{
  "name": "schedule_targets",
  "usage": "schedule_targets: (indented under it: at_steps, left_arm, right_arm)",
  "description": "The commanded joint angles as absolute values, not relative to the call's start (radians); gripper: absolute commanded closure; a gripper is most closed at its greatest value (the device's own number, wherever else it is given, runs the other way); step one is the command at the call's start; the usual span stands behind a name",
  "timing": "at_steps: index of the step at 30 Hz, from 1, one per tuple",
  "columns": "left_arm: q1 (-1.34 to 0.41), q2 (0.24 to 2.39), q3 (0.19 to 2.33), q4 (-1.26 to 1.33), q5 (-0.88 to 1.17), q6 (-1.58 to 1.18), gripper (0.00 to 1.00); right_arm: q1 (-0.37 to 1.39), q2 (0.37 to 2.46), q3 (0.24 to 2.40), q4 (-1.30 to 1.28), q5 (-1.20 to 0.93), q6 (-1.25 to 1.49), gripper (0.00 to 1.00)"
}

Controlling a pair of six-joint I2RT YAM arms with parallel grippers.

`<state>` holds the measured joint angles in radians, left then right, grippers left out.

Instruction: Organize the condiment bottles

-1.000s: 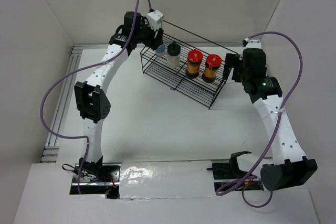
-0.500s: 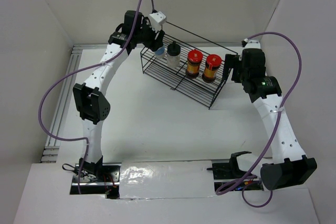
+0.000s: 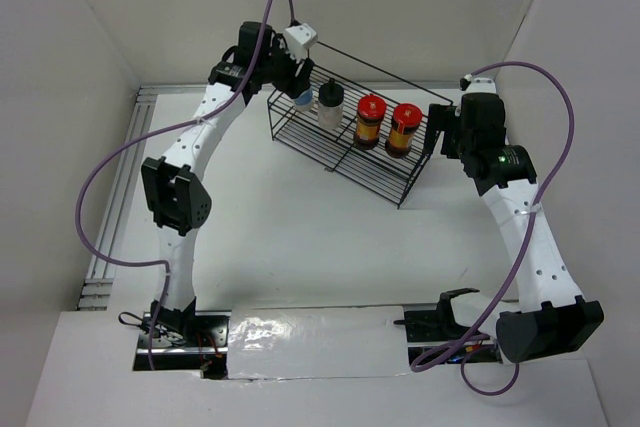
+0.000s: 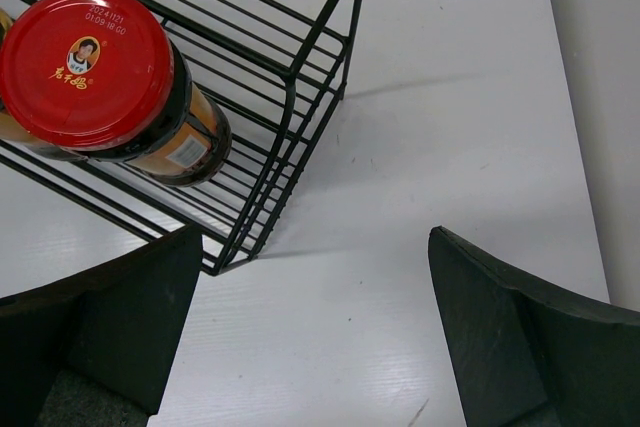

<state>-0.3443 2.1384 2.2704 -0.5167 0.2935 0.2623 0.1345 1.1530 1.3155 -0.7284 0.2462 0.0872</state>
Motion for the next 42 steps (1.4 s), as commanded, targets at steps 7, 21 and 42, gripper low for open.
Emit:
schedule_targets:
  at_steps: [7,21,42]
  left_arm:
    - [-0.348,2.157,2.309,-0.434,0.331,0.264,0.3]
    - [-0.348,2.183,2.296,-0.388,0.324,0.255,0.02]
    - [-0.301,2.158,2.284,-0.454,0.382,0.241,0.48]
  right_arm:
    - [0.13,1.149,1.328,-0.753,0.244,0.078,0.0]
    - [0.13,1.163,1.336,-0.756,0.238,0.078,0.0]
    - [0.13,1.167,1.344,-0.756,0.227,0.074,0.0]
